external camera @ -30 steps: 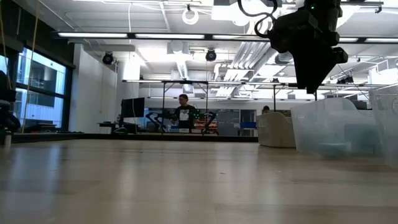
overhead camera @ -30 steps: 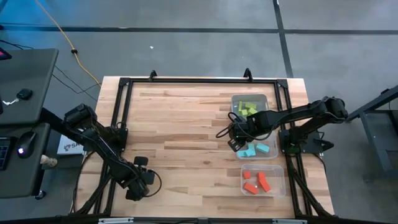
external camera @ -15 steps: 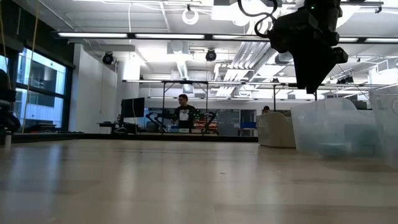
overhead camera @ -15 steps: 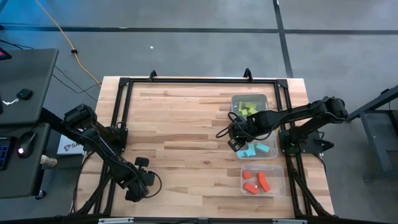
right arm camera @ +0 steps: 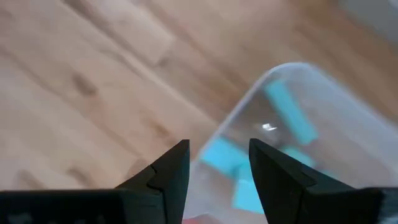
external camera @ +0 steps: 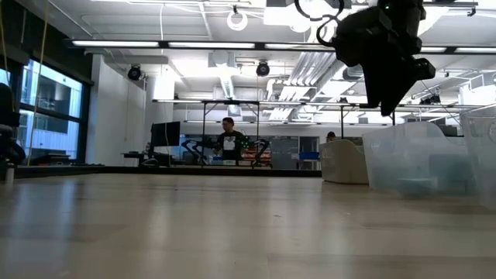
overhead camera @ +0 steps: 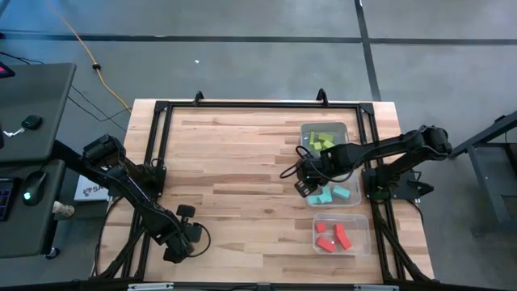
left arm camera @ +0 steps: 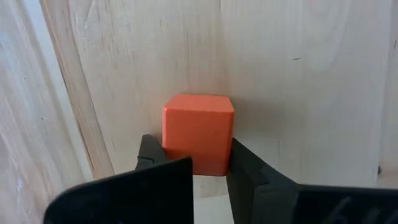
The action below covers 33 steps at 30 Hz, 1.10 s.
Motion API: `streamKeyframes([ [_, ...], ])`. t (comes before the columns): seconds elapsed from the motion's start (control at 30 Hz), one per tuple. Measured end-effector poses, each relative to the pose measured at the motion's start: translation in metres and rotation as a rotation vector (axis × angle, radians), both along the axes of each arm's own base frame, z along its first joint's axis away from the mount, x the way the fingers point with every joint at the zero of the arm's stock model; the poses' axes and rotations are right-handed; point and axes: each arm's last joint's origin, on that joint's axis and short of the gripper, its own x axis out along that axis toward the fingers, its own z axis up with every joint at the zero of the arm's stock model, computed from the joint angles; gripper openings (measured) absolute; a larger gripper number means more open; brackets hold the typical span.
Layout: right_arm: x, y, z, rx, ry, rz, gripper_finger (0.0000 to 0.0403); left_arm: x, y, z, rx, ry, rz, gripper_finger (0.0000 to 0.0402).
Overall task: Sort & place blocks by color
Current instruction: Put the orange block into the bottom transparent bin
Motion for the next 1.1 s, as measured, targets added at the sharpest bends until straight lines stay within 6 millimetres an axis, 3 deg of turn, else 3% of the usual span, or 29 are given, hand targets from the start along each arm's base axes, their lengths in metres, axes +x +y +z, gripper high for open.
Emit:
streamKeyframes([
  [0.17,0.01,0.004,0.003,0.112,-0.105,0.008,0.0156,0.0,0.001,0.0,0.016,-0.015,0.003,0.0013],
  [0.53,0.046,0.013,0.028,0.299,-0.538,0.086,0.0156,0.011,0.012,0.011,0.034,-0.086,0.035,0.0012],
  [0.9,0.057,0.012,0.042,0.26,-0.736,0.138,0.017,0.049,0.043,0.047,0.107,-0.271,0.081,0.0012],
  [1.1,0.058,0.01,0.042,0.223,-0.748,0.032,0.0199,0.075,0.065,0.069,0.168,-0.379,0.204,0.0012],
])
